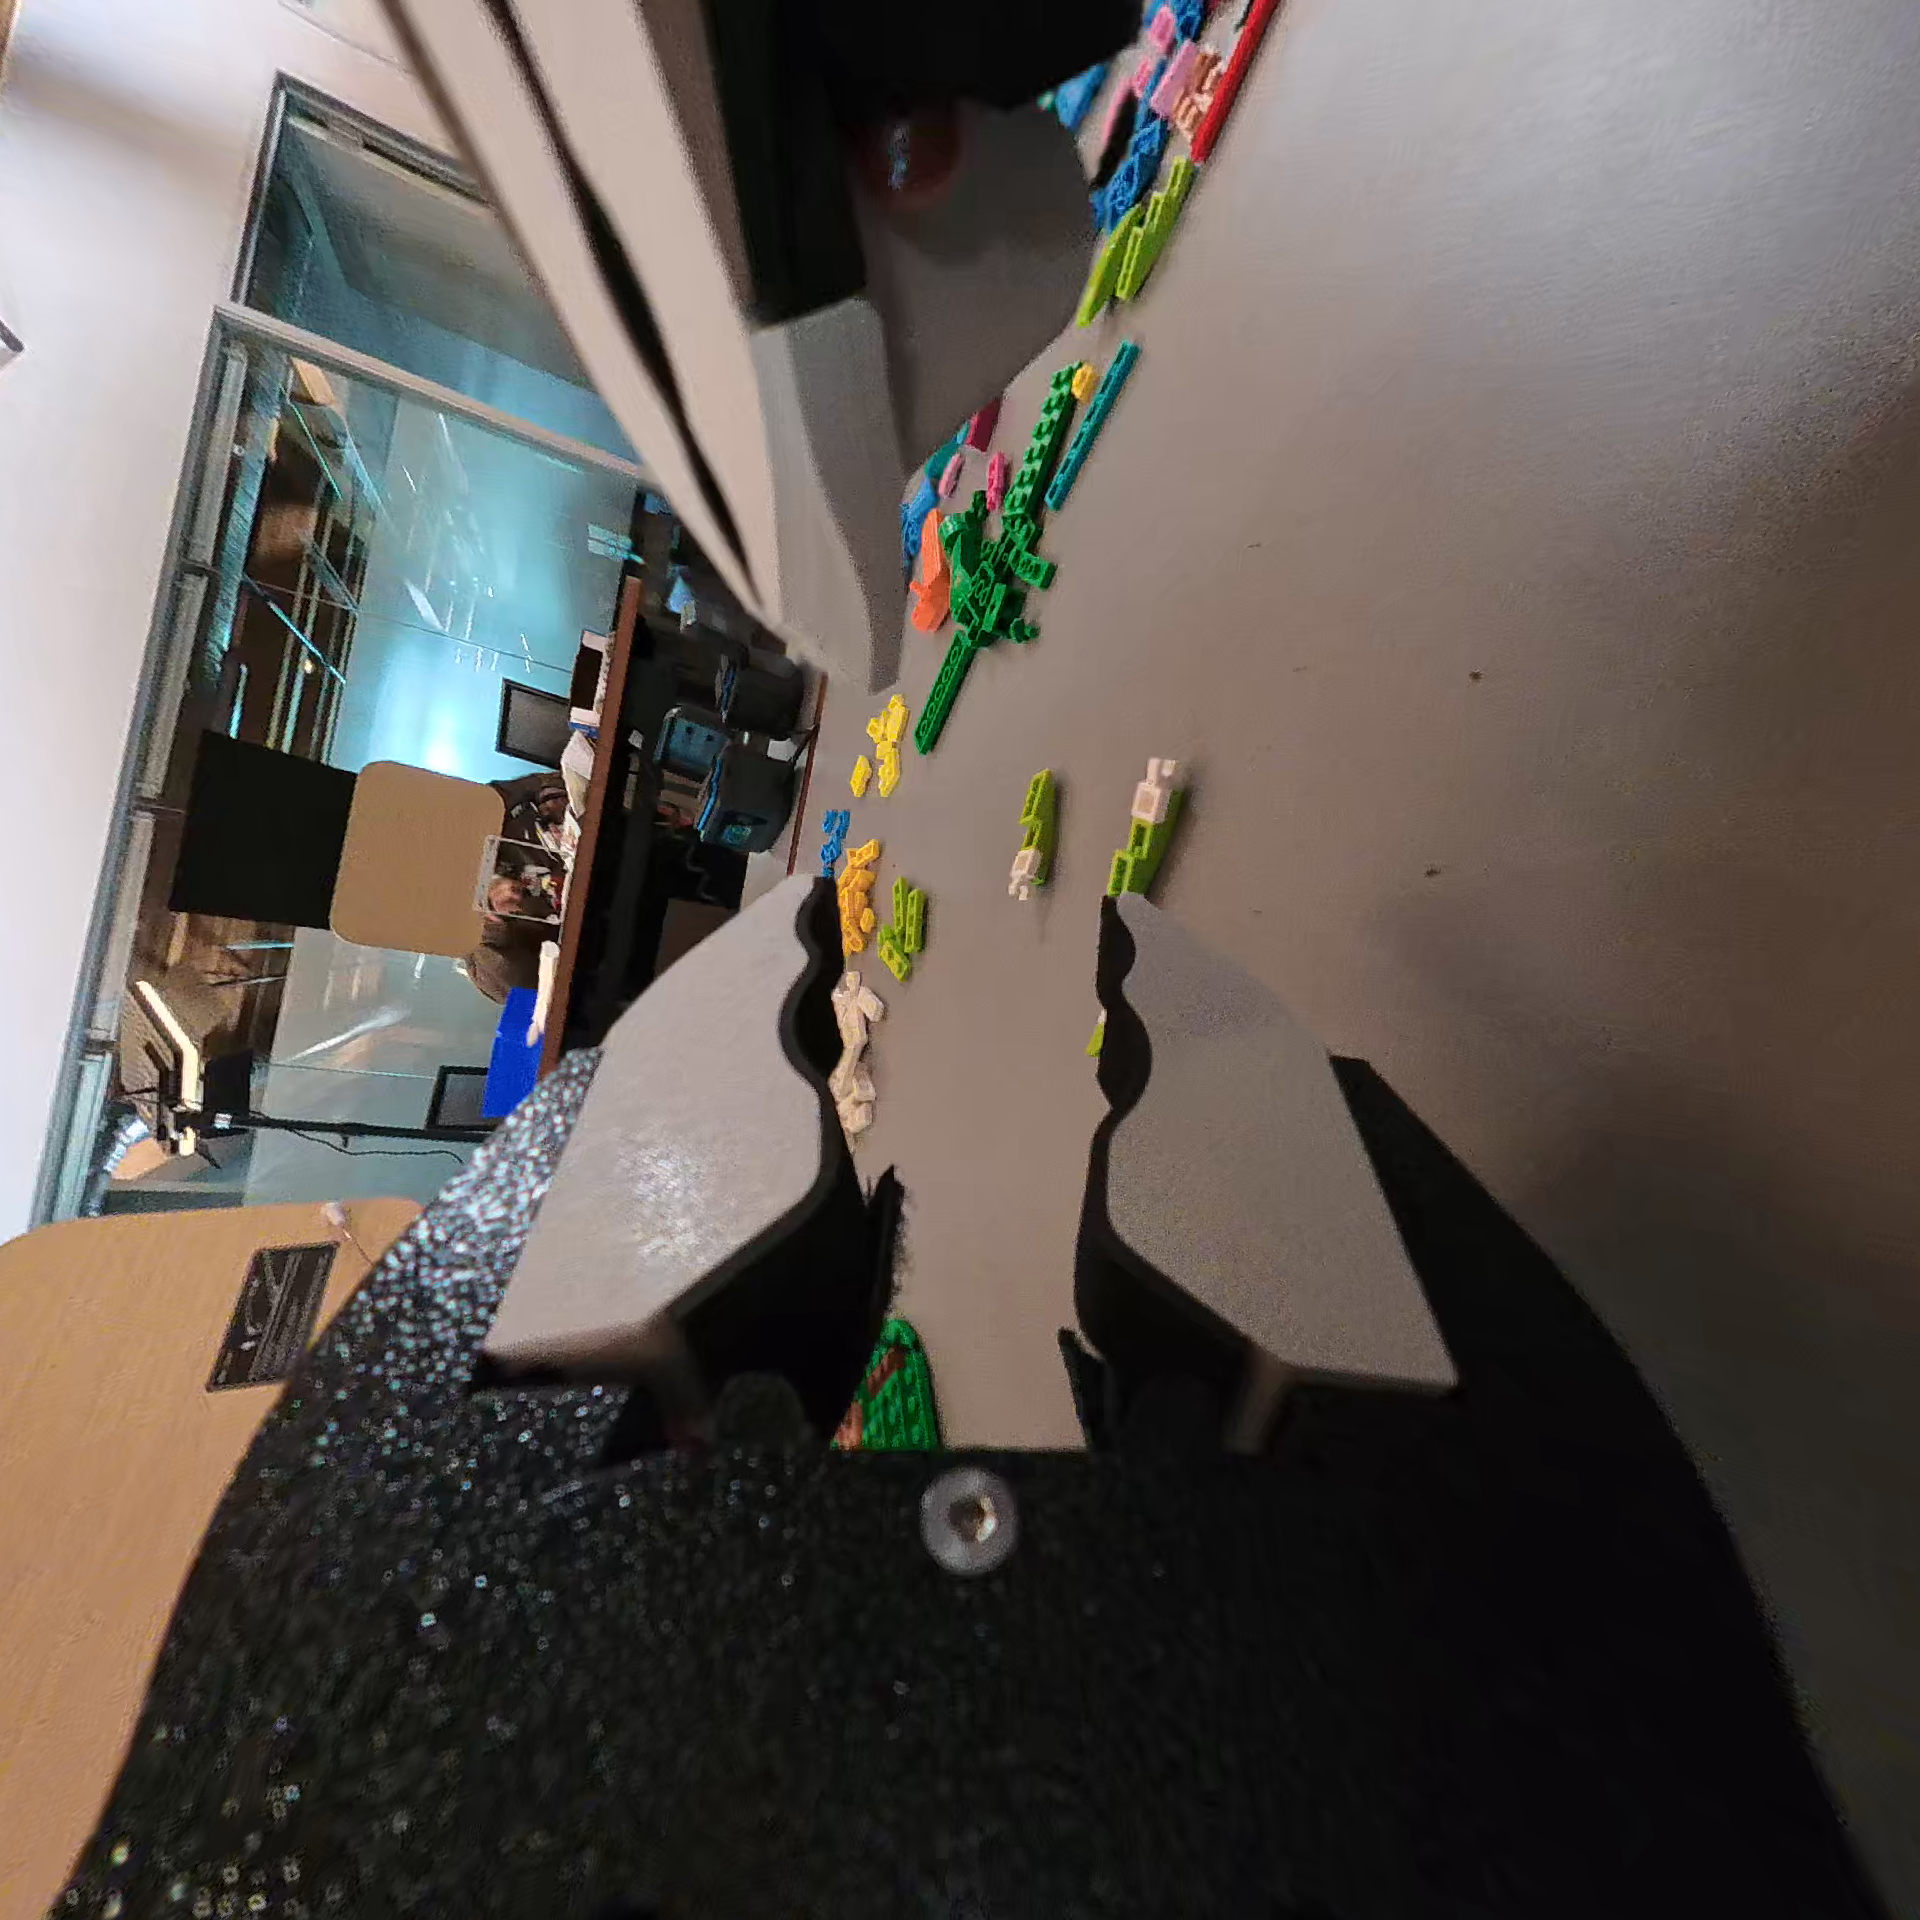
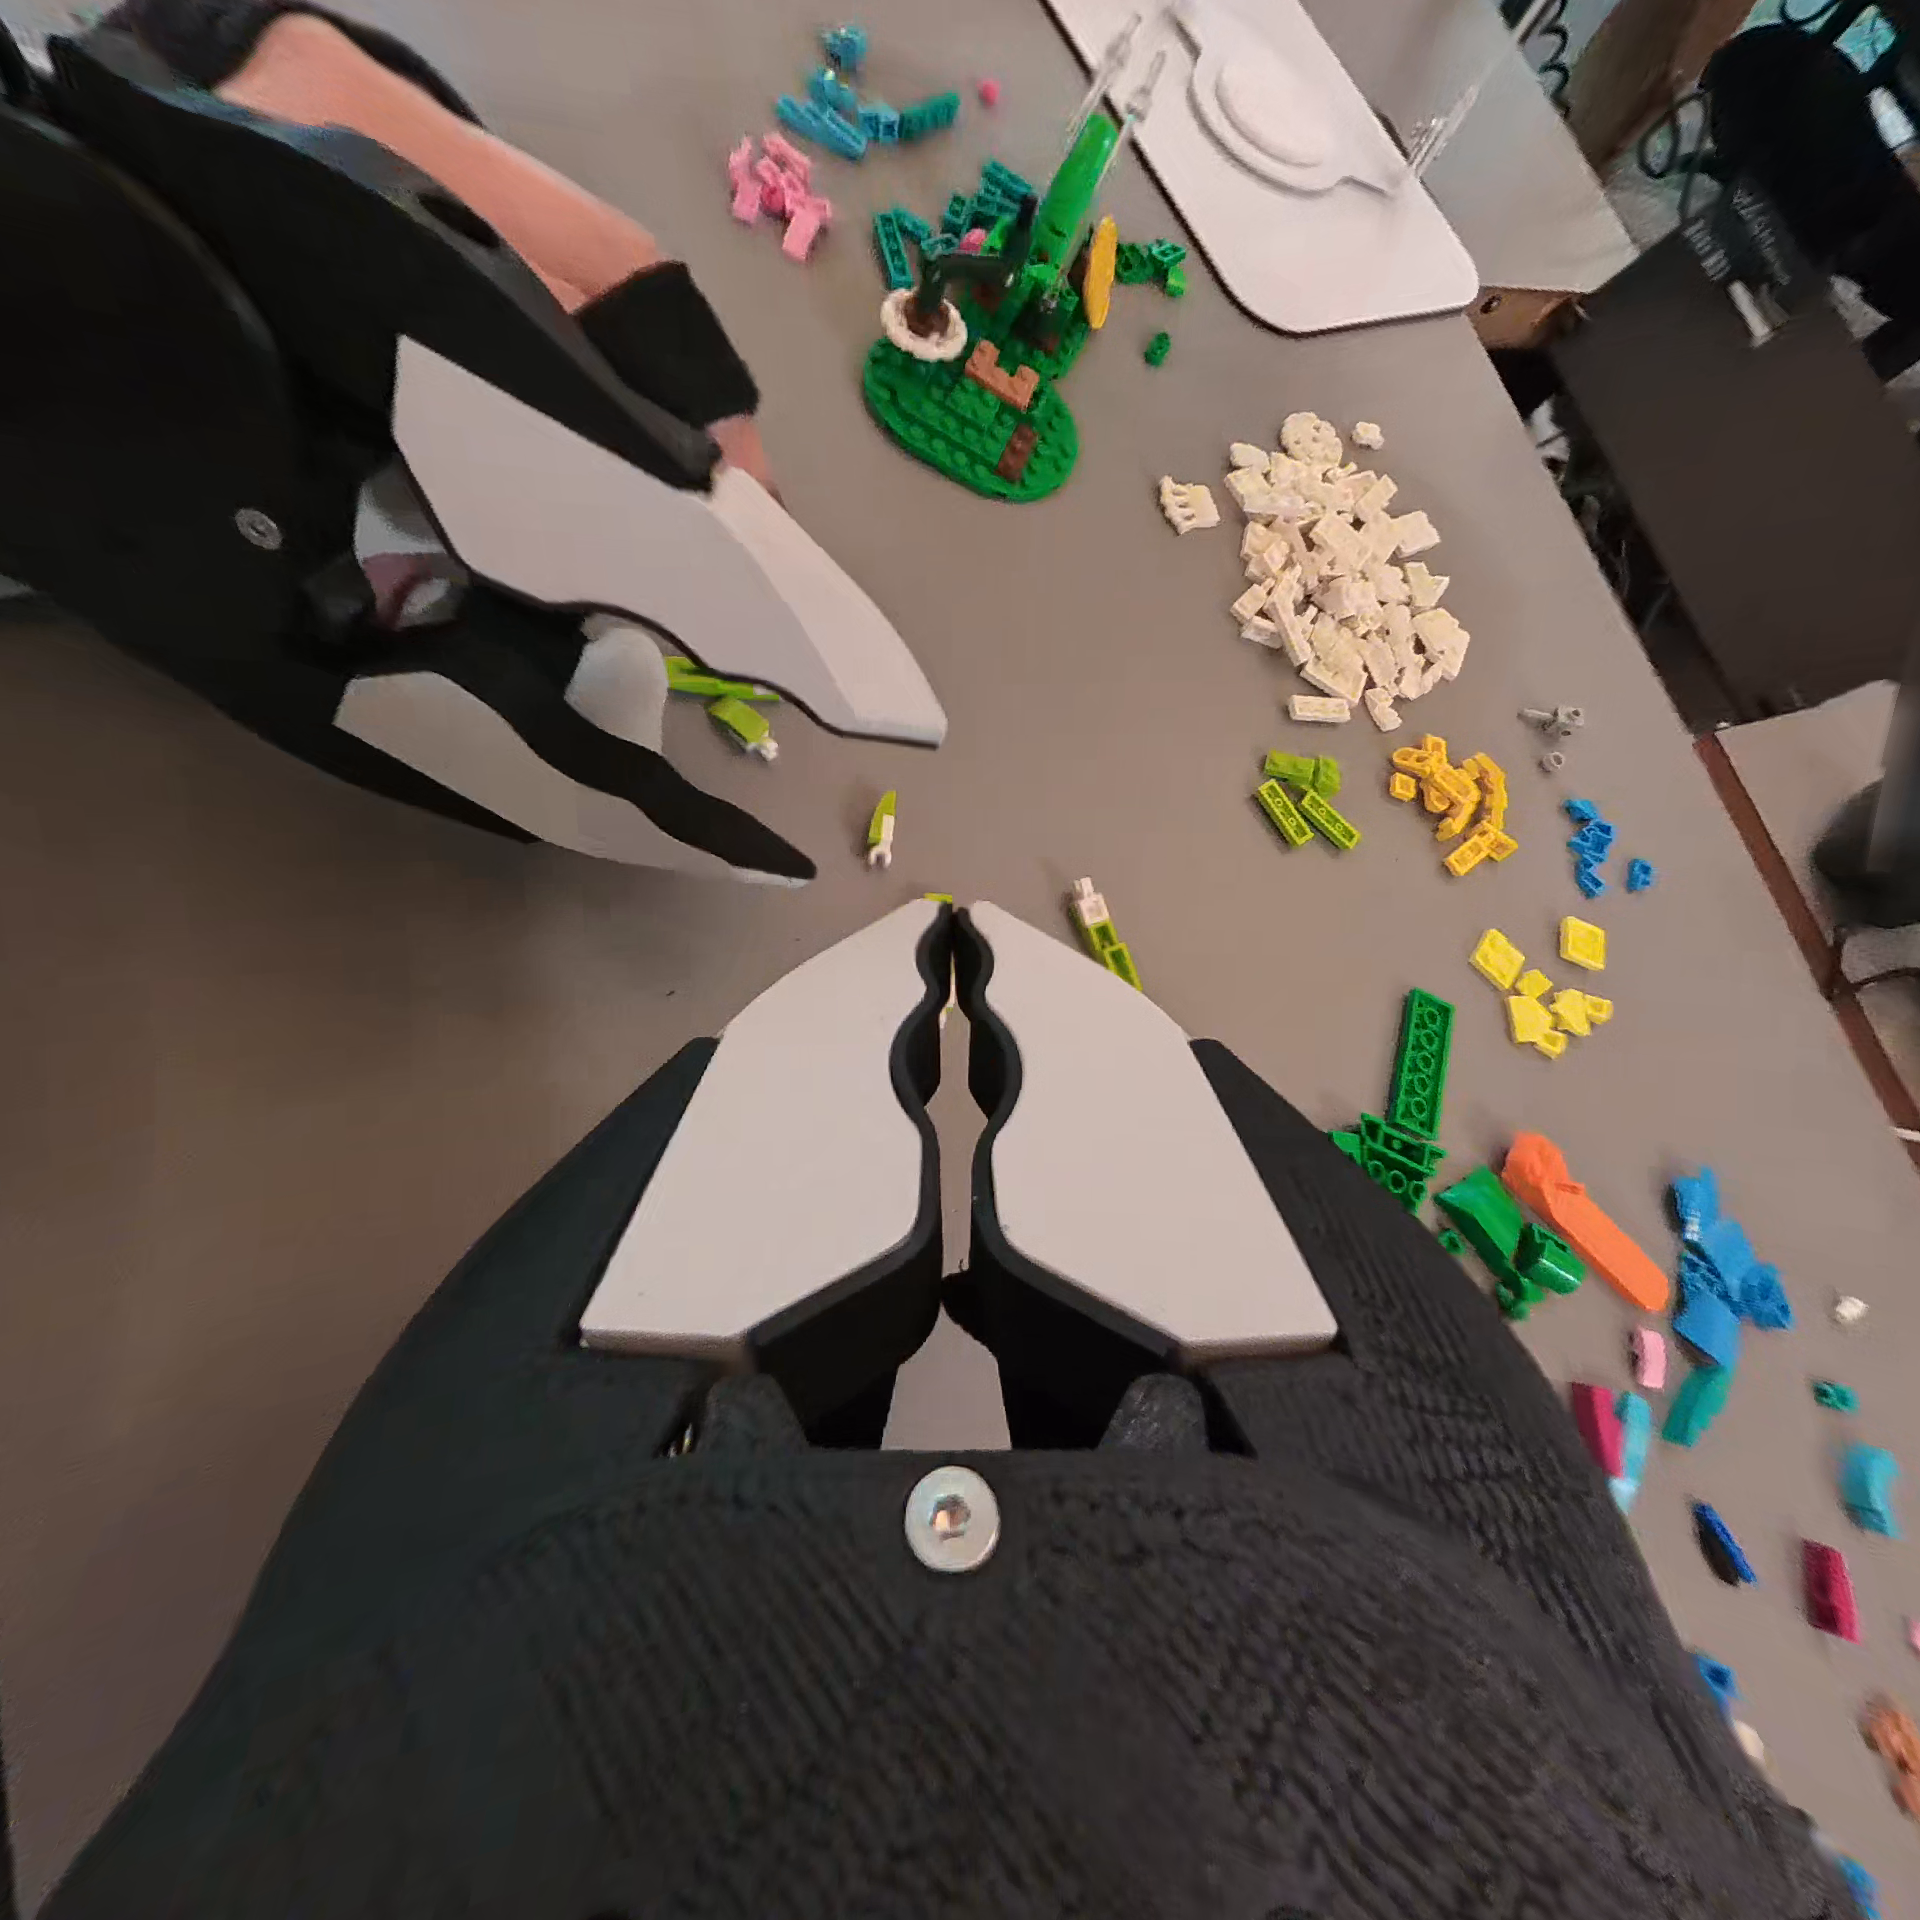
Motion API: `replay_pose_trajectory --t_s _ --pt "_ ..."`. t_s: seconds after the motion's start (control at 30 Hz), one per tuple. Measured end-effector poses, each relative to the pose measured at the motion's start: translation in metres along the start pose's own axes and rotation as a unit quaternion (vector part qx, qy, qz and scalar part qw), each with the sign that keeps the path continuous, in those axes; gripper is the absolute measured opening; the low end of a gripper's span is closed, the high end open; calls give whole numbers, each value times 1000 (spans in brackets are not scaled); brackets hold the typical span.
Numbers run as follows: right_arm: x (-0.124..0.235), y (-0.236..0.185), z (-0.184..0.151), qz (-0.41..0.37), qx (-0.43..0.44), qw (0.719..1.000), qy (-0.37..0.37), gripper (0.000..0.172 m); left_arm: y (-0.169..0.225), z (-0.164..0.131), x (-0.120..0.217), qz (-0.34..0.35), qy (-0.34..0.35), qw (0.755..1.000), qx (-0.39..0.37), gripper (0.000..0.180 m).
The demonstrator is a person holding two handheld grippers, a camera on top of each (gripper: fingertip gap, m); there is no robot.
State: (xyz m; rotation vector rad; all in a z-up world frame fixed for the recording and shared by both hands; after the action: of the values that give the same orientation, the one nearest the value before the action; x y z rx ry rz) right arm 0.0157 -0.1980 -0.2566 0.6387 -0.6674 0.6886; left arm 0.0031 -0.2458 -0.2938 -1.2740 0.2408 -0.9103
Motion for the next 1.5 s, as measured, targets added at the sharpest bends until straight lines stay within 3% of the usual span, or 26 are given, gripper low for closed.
replay_pose_trajectory --t_s 0.13,0.83,1.0,1.13,1.33,1.5 --pt "1 -7 3 -28 27 999 -19 0 9 -4 -7 10 -25 999 -39 46" --pt "1 -30 -2 -17 73 995 -62 0 6 -6 -13 79 -76 980 -164 53" --pt "0 -31 -3 -13 76 995 -64 0 8 -6 -14 95 -86 969 -212 48" --pt "0 -32 -4 -11 75 995 -69 0 4 -8 -14 134 -115 936 -303 47" --pt "0 -34 -7 -16 87 993 -83 0 -2 -2 -15 152 -131 912 -357 45" --pt "1 -37 -7 -19 97 991 -89 0 -5 -1 -18 135 -130 906 -381 41"
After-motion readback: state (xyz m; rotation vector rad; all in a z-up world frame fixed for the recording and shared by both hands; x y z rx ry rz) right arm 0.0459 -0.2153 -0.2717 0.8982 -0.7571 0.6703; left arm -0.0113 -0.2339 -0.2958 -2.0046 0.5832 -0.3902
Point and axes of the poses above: each gripper's, where its closed fingertips meet, x back along the fingers, z out of its top, y = z × x across the jaws, the point moved 2 cm from there along x, back along the fingers, and after that the axes turned 9 degrees about -y, right-handed, at the moved point
